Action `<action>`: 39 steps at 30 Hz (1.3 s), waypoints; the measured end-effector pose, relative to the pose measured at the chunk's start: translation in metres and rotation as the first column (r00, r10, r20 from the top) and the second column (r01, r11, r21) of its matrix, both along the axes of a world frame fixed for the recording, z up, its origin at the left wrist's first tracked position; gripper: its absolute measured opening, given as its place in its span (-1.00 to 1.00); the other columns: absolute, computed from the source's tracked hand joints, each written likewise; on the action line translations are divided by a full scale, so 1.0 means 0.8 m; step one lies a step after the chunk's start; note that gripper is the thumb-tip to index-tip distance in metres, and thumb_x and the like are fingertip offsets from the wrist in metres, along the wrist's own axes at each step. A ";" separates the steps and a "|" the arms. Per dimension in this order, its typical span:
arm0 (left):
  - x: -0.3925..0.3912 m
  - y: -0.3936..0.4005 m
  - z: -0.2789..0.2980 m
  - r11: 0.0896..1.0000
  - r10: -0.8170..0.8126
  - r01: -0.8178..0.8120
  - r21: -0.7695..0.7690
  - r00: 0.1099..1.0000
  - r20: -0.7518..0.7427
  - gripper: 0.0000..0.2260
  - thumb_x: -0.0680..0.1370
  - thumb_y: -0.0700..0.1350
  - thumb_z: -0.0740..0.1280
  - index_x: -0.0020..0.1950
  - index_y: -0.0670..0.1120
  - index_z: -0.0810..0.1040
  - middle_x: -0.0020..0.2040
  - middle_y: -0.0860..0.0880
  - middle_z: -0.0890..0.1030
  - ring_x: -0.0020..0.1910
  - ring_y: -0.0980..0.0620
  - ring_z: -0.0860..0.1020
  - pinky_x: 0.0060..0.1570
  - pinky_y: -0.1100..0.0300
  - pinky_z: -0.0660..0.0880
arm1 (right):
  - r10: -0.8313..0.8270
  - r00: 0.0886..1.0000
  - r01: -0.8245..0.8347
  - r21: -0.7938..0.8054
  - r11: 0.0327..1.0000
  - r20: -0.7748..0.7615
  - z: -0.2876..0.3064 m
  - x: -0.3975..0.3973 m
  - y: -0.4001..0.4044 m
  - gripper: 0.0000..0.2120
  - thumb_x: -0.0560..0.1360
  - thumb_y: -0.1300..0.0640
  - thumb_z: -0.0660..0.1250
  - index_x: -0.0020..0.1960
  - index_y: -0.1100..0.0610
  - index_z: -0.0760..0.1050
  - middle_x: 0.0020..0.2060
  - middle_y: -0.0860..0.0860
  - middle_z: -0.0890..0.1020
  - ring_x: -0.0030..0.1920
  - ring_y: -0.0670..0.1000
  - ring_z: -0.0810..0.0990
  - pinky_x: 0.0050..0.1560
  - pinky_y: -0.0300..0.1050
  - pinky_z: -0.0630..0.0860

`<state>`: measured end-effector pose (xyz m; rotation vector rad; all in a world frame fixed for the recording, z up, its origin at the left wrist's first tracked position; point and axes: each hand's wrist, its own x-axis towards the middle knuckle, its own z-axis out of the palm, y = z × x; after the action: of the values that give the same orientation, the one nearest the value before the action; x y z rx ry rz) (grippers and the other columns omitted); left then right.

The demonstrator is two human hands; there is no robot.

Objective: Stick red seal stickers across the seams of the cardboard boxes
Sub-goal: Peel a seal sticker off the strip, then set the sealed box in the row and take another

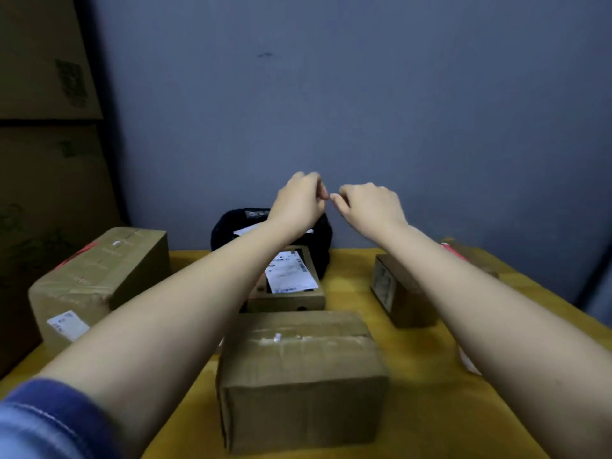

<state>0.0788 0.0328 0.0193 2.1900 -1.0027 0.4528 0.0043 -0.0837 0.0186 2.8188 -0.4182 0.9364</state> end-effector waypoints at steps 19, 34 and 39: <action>-0.249 -0.150 -0.103 0.918 -0.330 0.392 0.061 0.841 -0.429 -0.71 0.56 -0.15 0.22 0.27 -0.11 0.44 0.26 -0.18 0.48 0.24 -0.18 0.47 0.23 0.09 0.40 | -0.305 0.916 0.078 0.630 0.773 0.261 -0.161 -0.265 -0.141 -0.92 0.54 0.13 0.27 -0.09 -0.02 0.50 -0.09 -0.02 0.63 -0.02 0.08 0.56 -0.05 0.02 0.50; -0.266 -0.189 -0.225 0.987 -0.118 0.156 0.033 0.855 -0.506 -0.67 0.58 0.11 0.19 0.33 0.11 0.33 0.31 0.03 0.50 0.35 -0.03 0.36 0.29 0.06 0.14 | -0.312 0.896 -0.082 0.808 0.584 0.316 -0.250 -0.298 -0.149 -0.79 0.48 0.15 0.39 0.06 0.02 0.43 -0.29 -0.08 0.51 -0.23 0.00 0.50 -0.12 0.03 0.45; -0.252 -0.196 -0.240 0.855 -0.509 0.305 -0.419 0.647 -0.568 -0.77 0.50 -0.19 0.34 0.11 0.05 0.48 0.04 0.07 0.59 0.06 0.06 0.55 0.20 0.05 0.43 | -0.206 0.903 -0.174 0.758 0.629 0.378 -0.249 -0.295 -0.147 -0.73 0.50 0.29 0.33 0.08 -0.03 0.48 -0.18 -0.15 0.55 -0.25 -0.19 0.47 -0.17 -0.17 0.45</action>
<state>-0.1225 -0.1242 -0.1724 1.5733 -0.9067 -0.3776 -0.2319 -0.2011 -0.1805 3.2756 -1.1745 1.7564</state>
